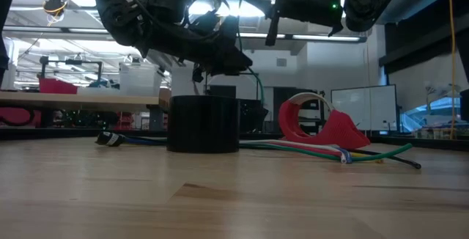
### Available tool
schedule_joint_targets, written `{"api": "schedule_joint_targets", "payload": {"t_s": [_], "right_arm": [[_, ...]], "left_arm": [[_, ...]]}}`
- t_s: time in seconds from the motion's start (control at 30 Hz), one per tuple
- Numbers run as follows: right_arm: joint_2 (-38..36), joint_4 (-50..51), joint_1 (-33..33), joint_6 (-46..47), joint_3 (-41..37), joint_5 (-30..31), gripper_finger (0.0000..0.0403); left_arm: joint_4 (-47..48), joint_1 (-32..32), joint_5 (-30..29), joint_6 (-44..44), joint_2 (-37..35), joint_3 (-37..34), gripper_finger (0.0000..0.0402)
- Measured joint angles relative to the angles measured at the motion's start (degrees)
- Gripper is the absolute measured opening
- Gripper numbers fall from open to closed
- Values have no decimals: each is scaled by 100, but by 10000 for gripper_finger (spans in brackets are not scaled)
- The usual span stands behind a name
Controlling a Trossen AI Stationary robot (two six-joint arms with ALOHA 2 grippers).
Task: Coil cords
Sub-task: Coil the green wire onto the black spool
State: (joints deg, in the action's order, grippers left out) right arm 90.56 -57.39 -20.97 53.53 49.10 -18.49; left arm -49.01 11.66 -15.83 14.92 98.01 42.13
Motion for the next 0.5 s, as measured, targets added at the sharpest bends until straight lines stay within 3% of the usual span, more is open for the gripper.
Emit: {"api": "schedule_joint_targets", "payload": {"t_s": [0.2,0.5], "right_arm": [[0,1,0,-1,2,3,3],[0,154,-7,-13,1,2,3]], "left_arm": [[4,0,1,-15,3,0,11],[320,-93,-96,97,3,1,4]]}}
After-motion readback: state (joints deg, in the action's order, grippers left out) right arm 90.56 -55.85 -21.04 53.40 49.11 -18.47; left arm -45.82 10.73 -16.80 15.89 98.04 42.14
